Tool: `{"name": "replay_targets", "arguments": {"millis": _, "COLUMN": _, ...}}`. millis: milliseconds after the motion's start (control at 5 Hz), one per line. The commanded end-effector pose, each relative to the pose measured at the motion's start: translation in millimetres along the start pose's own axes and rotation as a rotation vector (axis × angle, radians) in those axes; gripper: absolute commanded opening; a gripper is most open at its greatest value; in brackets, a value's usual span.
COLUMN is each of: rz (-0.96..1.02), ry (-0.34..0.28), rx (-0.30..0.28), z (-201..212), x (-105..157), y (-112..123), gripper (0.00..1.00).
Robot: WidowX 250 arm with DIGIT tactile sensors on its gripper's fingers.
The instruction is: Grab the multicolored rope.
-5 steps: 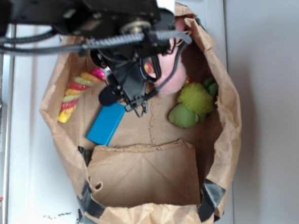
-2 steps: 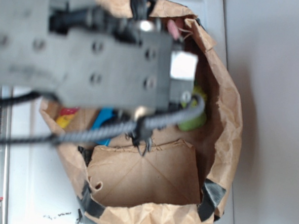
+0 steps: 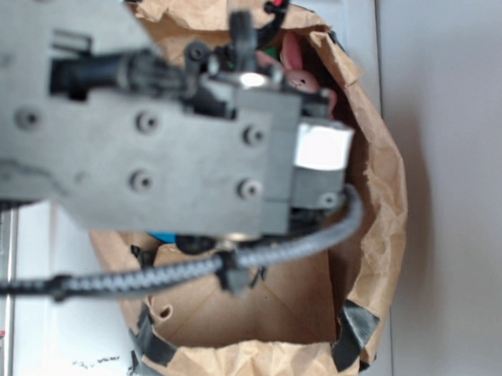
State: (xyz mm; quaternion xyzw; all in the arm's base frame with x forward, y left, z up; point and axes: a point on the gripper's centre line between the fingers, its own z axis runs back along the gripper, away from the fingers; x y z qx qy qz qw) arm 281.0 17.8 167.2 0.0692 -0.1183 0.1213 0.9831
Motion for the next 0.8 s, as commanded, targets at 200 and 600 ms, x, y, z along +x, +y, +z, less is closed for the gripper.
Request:
{"name": "replay_targets", "arguments": {"millis": 200, "rz": -0.048, "ry": 0.044, "rx": -0.082, "z": 19.1, "x": 19.2, "y": -0.8, "gripper": 0.00}}
{"name": "replay_targets", "arguments": {"millis": 600, "rz": -0.044, "ry": 0.006, "rx": -0.082, "z": 14.5, "x": 15.8, "y": -5.6, "gripper": 0.00}}
